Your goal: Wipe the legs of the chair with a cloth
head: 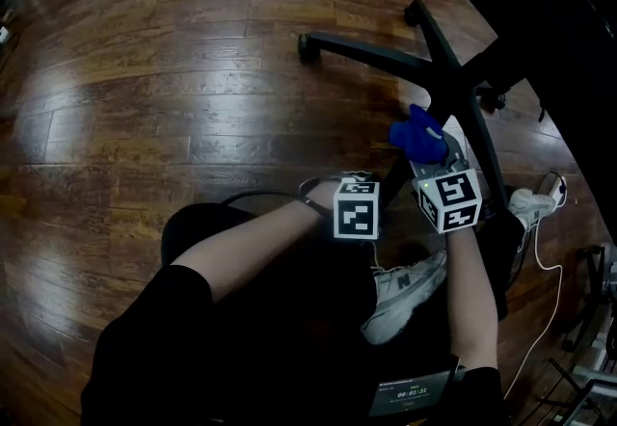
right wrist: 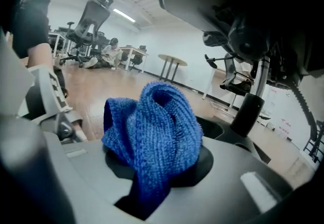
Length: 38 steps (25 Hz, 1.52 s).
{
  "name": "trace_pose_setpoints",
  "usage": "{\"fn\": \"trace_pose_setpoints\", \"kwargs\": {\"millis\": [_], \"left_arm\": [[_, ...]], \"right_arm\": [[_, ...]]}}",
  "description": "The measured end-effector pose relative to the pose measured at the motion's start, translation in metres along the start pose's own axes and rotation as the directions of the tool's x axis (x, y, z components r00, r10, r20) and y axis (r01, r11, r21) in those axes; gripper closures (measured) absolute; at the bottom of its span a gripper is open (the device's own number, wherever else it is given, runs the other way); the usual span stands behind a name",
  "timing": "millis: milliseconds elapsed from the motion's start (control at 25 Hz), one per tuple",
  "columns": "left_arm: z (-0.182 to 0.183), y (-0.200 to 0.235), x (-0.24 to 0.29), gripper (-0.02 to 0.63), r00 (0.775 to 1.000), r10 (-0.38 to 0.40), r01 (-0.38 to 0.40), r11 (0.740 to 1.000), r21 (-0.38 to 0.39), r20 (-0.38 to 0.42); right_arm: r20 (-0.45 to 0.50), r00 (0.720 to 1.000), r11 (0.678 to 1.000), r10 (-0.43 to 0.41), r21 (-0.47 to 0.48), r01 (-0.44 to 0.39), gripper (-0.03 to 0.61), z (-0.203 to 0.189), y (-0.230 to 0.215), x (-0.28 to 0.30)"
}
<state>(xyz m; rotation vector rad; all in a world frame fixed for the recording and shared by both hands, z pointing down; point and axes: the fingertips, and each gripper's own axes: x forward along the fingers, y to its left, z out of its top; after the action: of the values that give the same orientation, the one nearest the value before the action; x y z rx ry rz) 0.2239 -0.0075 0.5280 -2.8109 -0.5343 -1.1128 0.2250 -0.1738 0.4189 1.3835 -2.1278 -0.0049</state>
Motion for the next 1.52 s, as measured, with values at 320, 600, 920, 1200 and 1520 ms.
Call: {"fn": "trace_pose_setpoints", "kwargs": {"millis": [320,600,920,1200,1520], "left_arm": [[-0.006,-0.011,-0.008,0.316,0.989,-0.146,0.148,0.988,0.053,-0.039],[-0.040,-0.004,-0.016,0.307,0.973,-0.199,0.204,0.979,0.029,-0.115],[-0.031,0.006,-0.012,0.281,0.981,-0.168,0.169,0.986,0.006,-0.099],[-0.016,0.001,-0.002,0.284,0.988,-0.148,0.147,0.989,-0.009,-0.041],[0.005,-0.001,0.026,0.276,0.995,-0.099,0.099,0.994,-0.033,0.017]], "right_arm": [[0.033,0.999,1.000,0.003,0.022,-0.004,0.477,0.012,-0.030,0.013],[0.059,0.998,0.998,0.009,0.058,-0.013,0.477,0.024,-0.037,0.029],[0.097,0.993,0.997,0.060,0.047,-0.065,0.476,0.038,-0.038,0.048],[0.062,0.994,0.995,0.095,-0.042,-0.092,0.473,0.040,-0.027,0.057],[-0.070,0.996,0.991,0.052,-0.123,-0.061,0.472,0.015,-0.011,0.040]]}}
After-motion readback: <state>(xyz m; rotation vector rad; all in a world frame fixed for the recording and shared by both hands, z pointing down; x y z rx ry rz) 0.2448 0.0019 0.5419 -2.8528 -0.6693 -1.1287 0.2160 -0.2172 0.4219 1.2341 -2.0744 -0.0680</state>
